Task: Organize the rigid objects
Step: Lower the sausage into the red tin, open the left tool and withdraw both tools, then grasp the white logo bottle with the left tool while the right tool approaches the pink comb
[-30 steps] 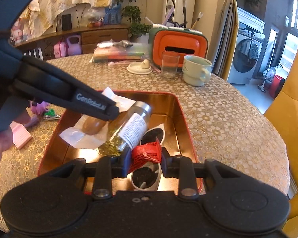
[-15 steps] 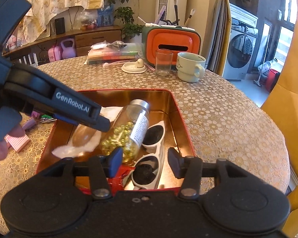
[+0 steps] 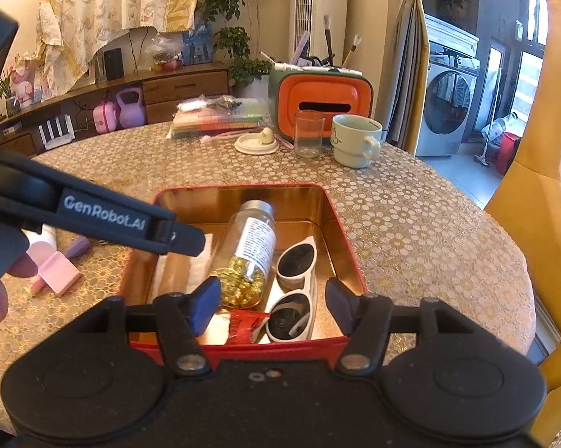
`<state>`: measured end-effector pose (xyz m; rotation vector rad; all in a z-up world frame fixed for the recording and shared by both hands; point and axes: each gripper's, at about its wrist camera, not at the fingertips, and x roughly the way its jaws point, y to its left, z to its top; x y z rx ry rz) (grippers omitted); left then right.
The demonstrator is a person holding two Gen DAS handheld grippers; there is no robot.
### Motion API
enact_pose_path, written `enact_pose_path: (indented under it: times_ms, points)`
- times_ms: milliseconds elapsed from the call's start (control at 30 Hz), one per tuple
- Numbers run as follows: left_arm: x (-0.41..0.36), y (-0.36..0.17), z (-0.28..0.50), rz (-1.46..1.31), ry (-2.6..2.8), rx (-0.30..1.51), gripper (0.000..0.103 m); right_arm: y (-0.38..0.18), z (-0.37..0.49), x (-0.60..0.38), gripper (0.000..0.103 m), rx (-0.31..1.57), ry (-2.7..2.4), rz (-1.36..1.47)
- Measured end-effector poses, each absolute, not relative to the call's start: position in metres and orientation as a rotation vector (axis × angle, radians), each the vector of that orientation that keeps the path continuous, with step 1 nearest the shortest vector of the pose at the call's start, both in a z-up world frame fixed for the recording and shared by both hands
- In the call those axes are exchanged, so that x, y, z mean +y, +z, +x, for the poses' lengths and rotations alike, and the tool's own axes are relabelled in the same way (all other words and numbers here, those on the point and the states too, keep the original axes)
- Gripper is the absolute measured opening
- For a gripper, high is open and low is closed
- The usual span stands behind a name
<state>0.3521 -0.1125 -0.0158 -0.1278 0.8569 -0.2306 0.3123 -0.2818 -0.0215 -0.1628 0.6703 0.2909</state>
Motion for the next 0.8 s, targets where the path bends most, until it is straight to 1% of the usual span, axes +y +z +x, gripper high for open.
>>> enact_pose_path:
  times_ms: [233, 300, 433, 600, 667, 700, 800]
  points:
    - [-0.095, 0.003, 0.325, -0.119, -0.224, 0.815, 0.068, -0.007, 0.293, -0.276, 0.065, 0.647, 0.306, -0.146]
    - [-0.087, 0.008, 0.318, -0.12, -0.217, 0.805, 0.068, -0.003, 0.287, -0.274, 0.07, 0.64, 0.308, -0.141]
    - [-0.074, 0.016, 0.304, -0.109, -0.199, 0.787, 0.068, 0.004, 0.275, -0.266, 0.074, 0.627, 0.321, -0.137]
    - [-0.055, 0.02, 0.286, -0.094, -0.177, 0.768, 0.069, 0.01, 0.261, -0.255, 0.087, 0.611, 0.337, -0.128]
    - [-0.046, 0.022, 0.279, -0.085, -0.153, 0.758, 0.083, 0.012, 0.256, -0.249, 0.091, 0.605, 0.347, -0.126]
    - [-0.041, 0.022, 0.276, -0.084, -0.136, 0.746, 0.084, 0.012, 0.254, -0.246, 0.096, 0.602, 0.351, -0.124]
    - [-0.025, 0.022, 0.269, -0.076, -0.096, 0.739, 0.084, 0.012, 0.249, -0.235, 0.103, 0.594, 0.371, -0.119]
